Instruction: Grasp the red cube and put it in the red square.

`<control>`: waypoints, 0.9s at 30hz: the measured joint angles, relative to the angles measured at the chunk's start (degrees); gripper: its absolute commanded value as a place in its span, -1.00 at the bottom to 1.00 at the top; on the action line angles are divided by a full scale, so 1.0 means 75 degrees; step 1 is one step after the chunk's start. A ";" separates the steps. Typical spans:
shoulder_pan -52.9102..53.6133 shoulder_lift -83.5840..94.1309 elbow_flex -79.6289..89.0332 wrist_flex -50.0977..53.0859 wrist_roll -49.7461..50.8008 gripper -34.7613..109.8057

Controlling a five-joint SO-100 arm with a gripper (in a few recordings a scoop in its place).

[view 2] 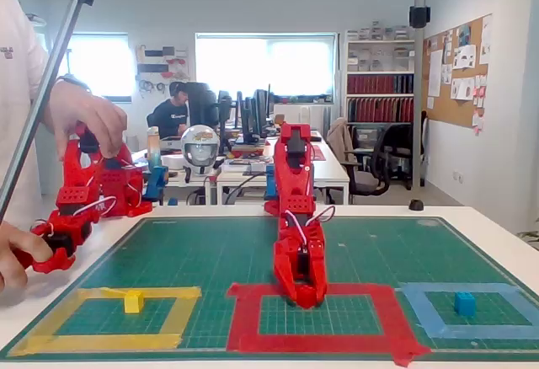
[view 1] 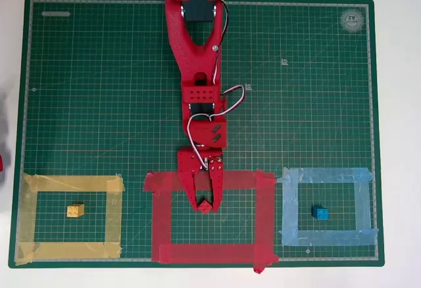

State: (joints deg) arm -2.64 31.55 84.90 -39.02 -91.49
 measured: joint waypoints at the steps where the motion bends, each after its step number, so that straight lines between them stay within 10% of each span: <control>1: 0.0000 0.0000 -0.0012 0.0012 0.0000 -0.35; 27: 0.0000 0.0305 -0.0012 0.0762 -0.0023 -0.24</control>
State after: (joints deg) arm -2.64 33.84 84.81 -33.31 -91.67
